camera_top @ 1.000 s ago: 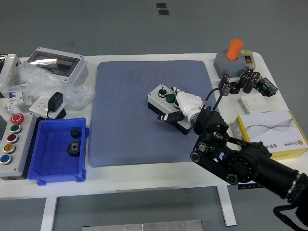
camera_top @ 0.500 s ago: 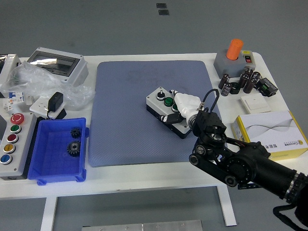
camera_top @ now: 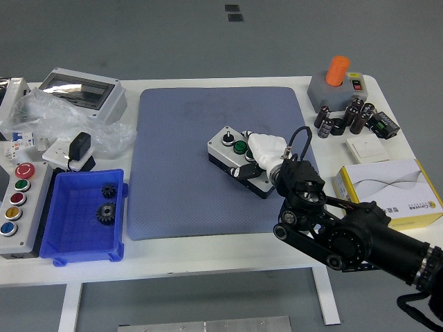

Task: Pick up the button,place it on the desk,press the button,press the button

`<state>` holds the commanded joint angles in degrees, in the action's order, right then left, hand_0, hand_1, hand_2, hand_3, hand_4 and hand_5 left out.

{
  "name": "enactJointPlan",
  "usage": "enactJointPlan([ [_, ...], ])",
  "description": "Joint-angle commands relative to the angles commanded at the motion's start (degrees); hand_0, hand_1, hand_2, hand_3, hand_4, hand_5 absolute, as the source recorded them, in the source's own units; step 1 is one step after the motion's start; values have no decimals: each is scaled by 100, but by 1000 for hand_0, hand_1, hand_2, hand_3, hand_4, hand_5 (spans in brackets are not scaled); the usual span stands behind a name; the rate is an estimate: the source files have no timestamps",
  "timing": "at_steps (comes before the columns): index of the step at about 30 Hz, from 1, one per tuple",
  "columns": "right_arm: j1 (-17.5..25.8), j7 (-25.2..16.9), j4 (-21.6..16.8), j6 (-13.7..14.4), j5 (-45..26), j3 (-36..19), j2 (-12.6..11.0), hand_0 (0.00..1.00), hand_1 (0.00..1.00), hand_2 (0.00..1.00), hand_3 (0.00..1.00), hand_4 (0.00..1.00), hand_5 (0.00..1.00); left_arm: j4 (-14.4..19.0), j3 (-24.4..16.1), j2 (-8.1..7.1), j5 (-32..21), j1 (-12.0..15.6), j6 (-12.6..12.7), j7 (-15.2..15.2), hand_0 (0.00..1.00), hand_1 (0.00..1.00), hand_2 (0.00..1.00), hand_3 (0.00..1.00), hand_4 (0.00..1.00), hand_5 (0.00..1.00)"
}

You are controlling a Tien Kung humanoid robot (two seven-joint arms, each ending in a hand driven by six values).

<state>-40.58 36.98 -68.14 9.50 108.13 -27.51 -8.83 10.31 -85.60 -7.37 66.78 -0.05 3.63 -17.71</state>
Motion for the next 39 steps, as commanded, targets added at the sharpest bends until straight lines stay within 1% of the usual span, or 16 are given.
enactJointPlan([
  [4,-186,0,-390,-64,3,127,-266,199,412,360,329,491,61,0,14,-1,-20,5,15,4,635,641,565,606,586,213],
  [5,-249,-50,-472,-22,-40,176,-343,185,401,342,331,449,2,0,15,1,-22,4,16,7,631,641,566,608,586,213],
  [6,-295,-107,-522,22,-86,217,-397,185,401,342,331,449,2,0,15,3,-22,2,16,8,631,641,566,608,586,213],
  [11,-733,-839,-696,607,-712,731,-831,185,401,342,331,449,2,0,12,6,0,-22,16,13,631,641,566,608,586,213],
  [12,-817,-1005,-696,728,-841,846,-898,189,408,362,384,337,2,0,15,5,-1,-27,19,14,629,641,566,609,586,217],
  [13,-911,-1195,-687,864,-986,982,-964,189,408,362,384,337,2,0,19,4,1,-32,20,14,629,641,566,609,586,217],
  [17,-1248,-1870,-553,1355,-1427,1516,-1086,189,408,362,384,337,2,0,27,-10,34,-57,22,6,629,641,566,609,586,217],
  [18,-1305,-2011,-498,1455,-1490,1632,-1085,211,414,378,413,287,2,0,26,-13,46,-65,21,3,629,641,567,611,589,225],
  [23,-1461,-2708,-192,1877,-1610,2220,-1033,211,414,378,413,287,2,0,25,-28,91,-117,17,7,629,641,567,611,589,225],
  [24,-1471,-2830,-145,1928,-1587,2300,-1017,343,479,383,416,278,2,0,27,-30,94,-122,18,7,625,642,566,609,590,228],
  [27,-1471,-3053,17,2081,-1419,2465,-929,343,479,383,416,278,2,0,43,-35,90,-124,21,-5,625,642,566,609,590,228],
  [29,-1453,-3091,150,2182,-1241,2531,-841,343,479,383,416,278,2,0,53,-35,86,-118,20,-22,625,642,566,609,590,228],
  [30,-1437,-3087,223,2228,-1139,2546,-789,498,533,378,407,250,2,0,56,-33,85,-115,18,-30,624,642,566,609,593,236],
  [35,-1371,-3038,587,2328,-596,2557,-513,498,533,378,407,250,2,0,39,-17,109,-110,11,-51,624,642,566,609,593,236],
  [36,-1367,-3040,661,2320,-540,2566,-464,556,554,383,406,248,2,0,32,-15,117,-114,9,-48,624,641,564,608,593,241],
  [39,-1359,-3068,930,2260,-465,2612,-323,556,554,383,406,248,2,0,-4,-9,157,-130,3,-39,624,641,564,608,593,241],
])
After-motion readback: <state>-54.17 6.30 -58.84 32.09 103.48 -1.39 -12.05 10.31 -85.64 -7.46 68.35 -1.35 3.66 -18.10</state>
